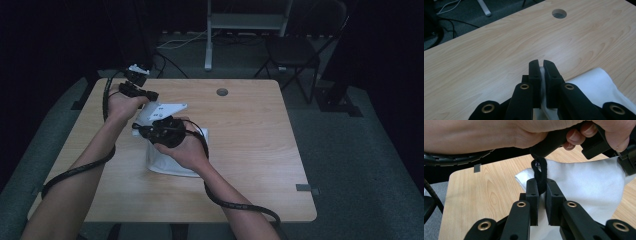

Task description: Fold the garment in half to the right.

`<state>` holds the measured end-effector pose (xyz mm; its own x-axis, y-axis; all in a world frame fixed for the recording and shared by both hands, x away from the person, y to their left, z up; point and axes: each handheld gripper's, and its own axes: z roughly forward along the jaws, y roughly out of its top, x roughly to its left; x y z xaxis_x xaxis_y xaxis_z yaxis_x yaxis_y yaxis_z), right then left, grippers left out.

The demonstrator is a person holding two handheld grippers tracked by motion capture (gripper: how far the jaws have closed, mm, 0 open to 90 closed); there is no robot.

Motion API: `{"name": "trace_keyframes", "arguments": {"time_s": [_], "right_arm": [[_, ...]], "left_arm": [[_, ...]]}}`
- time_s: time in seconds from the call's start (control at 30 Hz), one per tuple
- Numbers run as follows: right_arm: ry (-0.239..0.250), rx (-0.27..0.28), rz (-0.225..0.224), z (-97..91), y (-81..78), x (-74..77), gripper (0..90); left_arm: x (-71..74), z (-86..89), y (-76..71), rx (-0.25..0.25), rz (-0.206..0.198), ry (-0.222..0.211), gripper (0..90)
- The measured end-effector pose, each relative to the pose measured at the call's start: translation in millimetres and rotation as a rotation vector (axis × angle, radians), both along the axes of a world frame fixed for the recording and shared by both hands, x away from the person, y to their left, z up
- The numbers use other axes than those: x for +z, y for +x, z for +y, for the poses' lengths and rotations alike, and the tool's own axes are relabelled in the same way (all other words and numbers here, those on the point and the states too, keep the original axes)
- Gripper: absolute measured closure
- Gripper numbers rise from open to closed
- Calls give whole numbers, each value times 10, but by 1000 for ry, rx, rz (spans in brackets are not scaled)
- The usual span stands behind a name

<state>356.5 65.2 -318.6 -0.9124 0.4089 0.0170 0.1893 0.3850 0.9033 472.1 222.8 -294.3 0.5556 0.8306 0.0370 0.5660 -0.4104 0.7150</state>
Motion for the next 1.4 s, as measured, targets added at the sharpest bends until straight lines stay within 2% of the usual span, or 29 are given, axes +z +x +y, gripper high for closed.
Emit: {"name": "trace_keyframes", "arguments": {"time_s": [0.33, 0.8, 1.0, 1.4], "right_arm": [[6, -19, 16, -158, 33, -54, 830], [-3, -33, 26, -239, 26, -131, 830], [-3, -40, 37, -299, 31, -190, 830], [1, -47, 41, -346, 27, -252, 830]], "left_arm": [[-65, -108, 39, -5, 11, -7, 857], [-133, -209, 72, -20, 21, 4, 857], [-201, -258, 88, -27, 34, -4, 857], [-241, -305, 91, -33, 40, -7, 857]]}}
